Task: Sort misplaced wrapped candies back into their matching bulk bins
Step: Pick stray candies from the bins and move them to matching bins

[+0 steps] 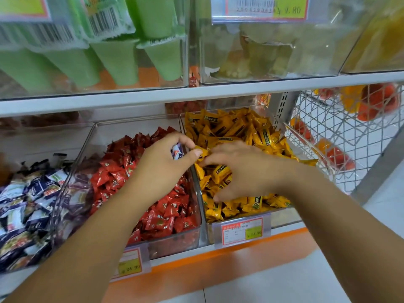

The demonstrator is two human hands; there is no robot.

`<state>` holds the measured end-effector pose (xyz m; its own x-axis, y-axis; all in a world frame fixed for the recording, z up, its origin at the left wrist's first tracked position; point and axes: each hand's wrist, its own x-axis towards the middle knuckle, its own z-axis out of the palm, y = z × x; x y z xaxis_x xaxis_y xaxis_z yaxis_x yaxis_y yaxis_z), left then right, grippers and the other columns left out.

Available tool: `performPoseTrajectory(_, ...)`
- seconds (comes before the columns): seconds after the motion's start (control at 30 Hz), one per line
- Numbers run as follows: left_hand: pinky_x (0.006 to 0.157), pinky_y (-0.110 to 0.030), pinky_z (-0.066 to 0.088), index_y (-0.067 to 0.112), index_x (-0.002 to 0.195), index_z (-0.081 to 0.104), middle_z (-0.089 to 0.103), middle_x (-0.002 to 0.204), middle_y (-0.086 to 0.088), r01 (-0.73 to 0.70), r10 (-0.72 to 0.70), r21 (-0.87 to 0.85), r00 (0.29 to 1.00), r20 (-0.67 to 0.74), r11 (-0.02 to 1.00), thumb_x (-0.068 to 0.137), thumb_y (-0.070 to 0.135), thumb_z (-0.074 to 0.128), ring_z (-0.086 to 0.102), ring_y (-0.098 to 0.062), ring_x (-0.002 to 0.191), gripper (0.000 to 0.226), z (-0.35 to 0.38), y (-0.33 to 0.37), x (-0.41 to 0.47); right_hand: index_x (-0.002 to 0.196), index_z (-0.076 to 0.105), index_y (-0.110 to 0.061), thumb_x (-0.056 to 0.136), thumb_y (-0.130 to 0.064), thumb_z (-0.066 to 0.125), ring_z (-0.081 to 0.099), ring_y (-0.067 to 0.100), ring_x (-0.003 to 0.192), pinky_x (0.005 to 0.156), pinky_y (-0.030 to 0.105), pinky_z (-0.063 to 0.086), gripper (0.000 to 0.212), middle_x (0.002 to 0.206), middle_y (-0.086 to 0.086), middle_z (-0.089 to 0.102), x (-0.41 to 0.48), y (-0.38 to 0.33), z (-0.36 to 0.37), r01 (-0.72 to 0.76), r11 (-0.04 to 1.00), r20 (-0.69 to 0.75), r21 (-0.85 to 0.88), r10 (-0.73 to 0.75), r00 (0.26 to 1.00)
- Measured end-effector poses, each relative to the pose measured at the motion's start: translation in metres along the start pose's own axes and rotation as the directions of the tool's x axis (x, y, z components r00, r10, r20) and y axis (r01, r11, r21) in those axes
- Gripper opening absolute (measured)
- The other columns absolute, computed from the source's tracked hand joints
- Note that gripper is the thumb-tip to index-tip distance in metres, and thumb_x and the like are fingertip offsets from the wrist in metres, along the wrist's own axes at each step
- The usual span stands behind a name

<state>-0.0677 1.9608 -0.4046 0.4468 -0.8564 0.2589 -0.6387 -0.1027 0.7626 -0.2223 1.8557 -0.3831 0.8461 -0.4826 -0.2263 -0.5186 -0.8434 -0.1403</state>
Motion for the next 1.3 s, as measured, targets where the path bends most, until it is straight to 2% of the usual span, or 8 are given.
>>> performPoseTrajectory(0.13,0.059,-0.001,0.036,0.033,0.105,0.057,0.054,0.095,0.019,0.056,-0.056,0.003,0.998,0.039,0.998,0.08,0.044,0.071,0.053,0.006,0.076,0.031,0.007,0.0,0.0,0.151,-0.011,-0.027,0.066,-0.068,0.068,-0.026,0.037,0.142,0.107,0.073,0.0,0.123,0.159,-0.001,-0.017,0.023,-0.016,0.039,-0.091,0.965,0.061,-0.244,0.109,0.992)
performPoseTrajectory(0.27,0.059,0.001,0.036,0.032,0.112,0.057,0.053,0.101,0.02,0.086,-0.086,-0.002,0.996,0.032,0.996,0.083,0.033,0.071,0.054,0.005,0.081,0.032,0.011,-0.004,0.003,0.151,0.001,-0.028,0.067,-0.073,0.062,-0.001,0.042,0.142,0.104,0.072,0.016,0.113,0.155,0.005,0.004,0.033,-0.02,0.055,-0.139,0.928,-0.179,-0.346,0.08,0.981)
performPoseTrajectory(0.47,0.062,-0.011,0.036,0.035,0.116,0.056,0.053,0.111,0.014,0.089,-0.091,0.025,0.994,0.069,0.996,0.086,0.034,0.067,0.053,-0.002,0.085,0.032,0.008,-0.008,0.003,0.131,0.043,-0.044,0.066,-0.058,0.071,0.037,0.03,0.127,0.095,0.047,0.038,0.072,0.144,-0.004,0.035,0.038,0.014,0.03,-0.157,0.983,-0.363,-0.1,0.11,0.925)
performPoseTrajectory(0.63,0.051,-0.018,0.031,0.04,0.115,0.054,0.053,0.101,0.01,0.113,-0.118,0.054,0.988,0.099,0.992,0.088,0.04,0.063,0.041,0.0,0.055,0.029,0.007,-0.007,0.002,0.13,0.052,-0.036,0.068,-0.049,0.077,0.051,0.021,0.118,0.091,0.038,0.049,0.068,0.134,-0.007,0.05,0.035,0.039,0.016,-0.102,0.95,-0.431,0.294,0.227,0.873)
performPoseTrajectory(0.93,0.072,-0.02,0.038,0.039,0.149,0.026,0.048,0.139,0.0,0.122,-0.137,0.12,0.981,0.134,0.985,0.088,0.047,0.061,0.06,-0.013,0.091,0.07,0.005,-0.005,0.008,0.129,0.049,-0.029,0.073,-0.053,0.075,0.061,0.023,0.088,0.077,0.042,0.055,0.067,0.105,0.004,0.065,0.043,0.058,0.015,-0.114,0.897,-0.521,0.427,0.347,0.78)
performPoseTrajectory(1.03,0.09,-0.024,0.037,0.035,0.151,0.023,0.04,0.149,0.002,0.107,-0.123,0.116,0.982,0.142,0.987,0.089,0.044,0.061,0.049,-0.016,0.125,0.074,0.006,-0.005,0.009,0.128,0.051,-0.025,0.08,-0.046,0.073,0.056,0.018,0.089,0.076,0.032,0.049,0.057,0.106,0.001,0.062,0.042,0.057,0.014,-0.104,0.898,-0.478,0.429,0.323,0.817)
performPoseTrajectory(1.17,0.082,-0.016,0.035,0.036,0.15,0.025,0.044,0.146,0.001,0.09,-0.106,0.113,0.984,0.146,0.99,0.088,0.044,0.062,0.046,-0.004,0.108,0.073,0.007,-0.008,0.012,0.139,0.042,-0.042,0.075,-0.041,0.078,0.049,0.008,0.121,0.096,0.025,0.044,0.074,0.137,-0.013,0.049,0.022,0.056,0.002,0.031,0.872,-0.325,0.488,0.149,0.934)
performPoseTrajectory(1.3,0.072,-0.011,0.038,0.036,0.148,0.031,0.047,0.143,0.002,0.072,-0.091,0.16,0.989,0.116,0.985,0.086,0.043,0.064,0.052,-0.007,0.1,0.071,0.007,-0.01,0.015,0.133,0.045,-0.054,0.076,-0.04,0.077,0.048,0.002,0.122,0.098,0.026,0.046,0.067,0.136,-0.025,0.043,-0.018,0.065,-0.023,0.009,0.856,-0.293,0.517,0.167,0.941)
